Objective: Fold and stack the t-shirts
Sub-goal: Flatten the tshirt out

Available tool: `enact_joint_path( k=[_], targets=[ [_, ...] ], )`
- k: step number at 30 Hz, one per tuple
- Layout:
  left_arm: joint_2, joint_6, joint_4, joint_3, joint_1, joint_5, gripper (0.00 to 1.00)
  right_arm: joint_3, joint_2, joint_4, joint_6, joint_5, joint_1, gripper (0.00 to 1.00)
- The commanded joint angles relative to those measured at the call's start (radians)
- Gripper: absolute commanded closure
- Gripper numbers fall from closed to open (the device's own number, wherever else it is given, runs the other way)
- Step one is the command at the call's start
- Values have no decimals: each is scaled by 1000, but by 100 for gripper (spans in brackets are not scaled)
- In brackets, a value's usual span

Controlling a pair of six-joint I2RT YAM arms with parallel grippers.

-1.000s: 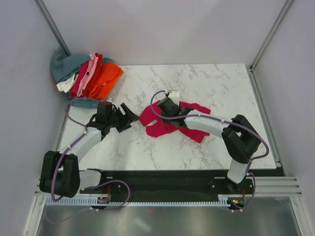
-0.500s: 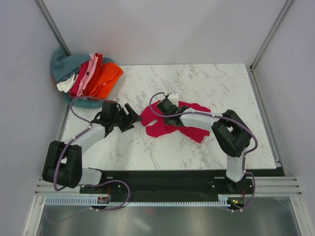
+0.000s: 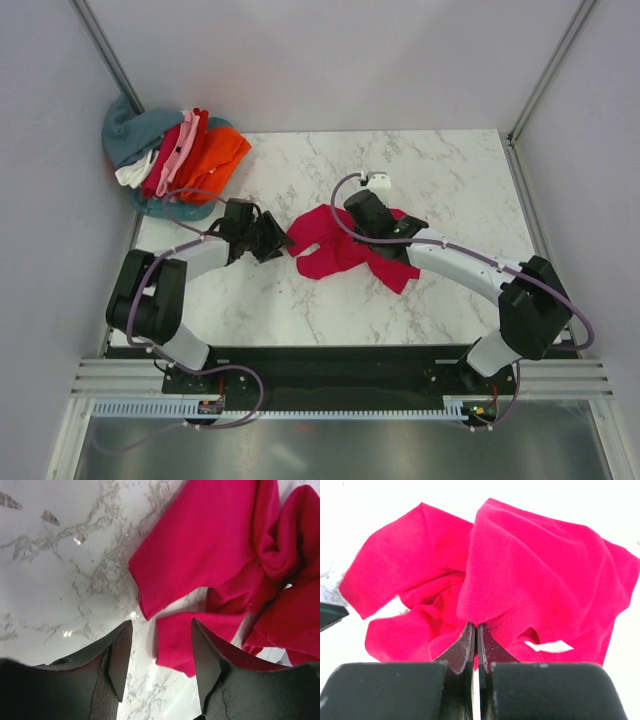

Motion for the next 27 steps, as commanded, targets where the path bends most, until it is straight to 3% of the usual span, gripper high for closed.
enact_joint_path(
  k=[1,12,15,16,18,24,27],
  targets=[
    [71,17,58,67,-9,-32,43,-45,-16,-7,9,1,-5,100],
    [189,16,30,154,-85,-99,43,-106,-111,-7,6,61,-8,100],
    [217,27,30,174,-94,-127,58,-111,-135,-9,3,70,-8,100],
    [223,31,6,187,-94,-138,76,-114,-143,-7,0,73,-9,100],
    [238,48,-42,208,-93,-184,97,-123,-167,-11,0,75,-14,100],
    [168,125,-165,305,-84,-259,98,-156,-247,-21,17,65,-73,100],
    [79,151,-220,339,-58,-232,98,-151,-266,-27,-2,55,-130,100]
  ],
)
